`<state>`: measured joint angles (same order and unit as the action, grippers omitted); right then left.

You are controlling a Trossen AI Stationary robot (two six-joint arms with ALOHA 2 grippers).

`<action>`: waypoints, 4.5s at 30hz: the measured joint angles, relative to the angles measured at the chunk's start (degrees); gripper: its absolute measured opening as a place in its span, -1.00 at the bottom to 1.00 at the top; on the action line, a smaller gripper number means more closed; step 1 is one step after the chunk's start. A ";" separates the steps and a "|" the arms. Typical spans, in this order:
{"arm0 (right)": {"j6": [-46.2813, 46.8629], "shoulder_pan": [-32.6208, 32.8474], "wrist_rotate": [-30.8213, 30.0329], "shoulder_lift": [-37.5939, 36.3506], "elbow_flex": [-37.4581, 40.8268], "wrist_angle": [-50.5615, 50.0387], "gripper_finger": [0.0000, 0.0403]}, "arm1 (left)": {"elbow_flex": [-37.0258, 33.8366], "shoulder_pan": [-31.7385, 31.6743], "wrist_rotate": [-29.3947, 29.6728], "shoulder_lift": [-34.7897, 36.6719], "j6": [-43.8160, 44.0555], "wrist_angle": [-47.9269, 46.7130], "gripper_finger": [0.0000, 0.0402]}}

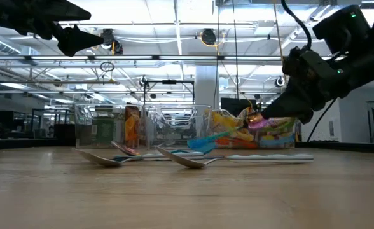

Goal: Pick & Place Food Item
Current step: Put the bottom right purple spoon into the middle transparent bin, then put the right white and blue spoon into the middle transparent bin

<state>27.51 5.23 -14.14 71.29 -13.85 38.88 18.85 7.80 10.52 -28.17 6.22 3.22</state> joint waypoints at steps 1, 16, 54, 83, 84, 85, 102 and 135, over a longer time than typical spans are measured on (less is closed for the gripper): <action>-0.85 0.00 -0.92 0.00 0.00 0.75 -0.98 | 0.00 0.02 0.00 0.00 0.00 0.00 0.83; -10.67 0.03 -0.94 0.00 -0.03 10.76 -0.98 | 0.00 0.02 0.00 -0.01 0.00 0.00 0.83; -53.69 -27.27 11.04 18.92 -57.35 -49.21 -0.98 | 0.02 -0.01 0.00 0.00 0.00 -0.02 0.83; -65.70 -21.63 -4.02 23.60 -57.33 -39.90 0.15 | 0.02 0.02 0.02 0.00 0.00 0.00 0.83; -65.63 -20.70 -5.15 23.05 -57.33 -39.72 0.18 | 0.02 0.01 0.02 0.01 0.00 0.00 0.83; -65.08 -19.73 -6.29 22.47 -57.33 -39.67 0.21 | 0.02 -0.01 0.00 -0.02 0.00 0.00 0.83; -49.92 0.34 -8.12 14.00 -57.29 -47.09 0.21 | 0.02 -0.01 0.02 -0.02 0.00 -0.02 0.83; -26.22 13.85 11.36 27.51 -37.22 -36.20 0.16 | 0.02 0.02 0.02 0.01 0.00 0.01 0.83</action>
<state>1.29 19.09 -2.78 98.79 -51.06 2.67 18.87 7.81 10.55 -28.16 6.22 3.23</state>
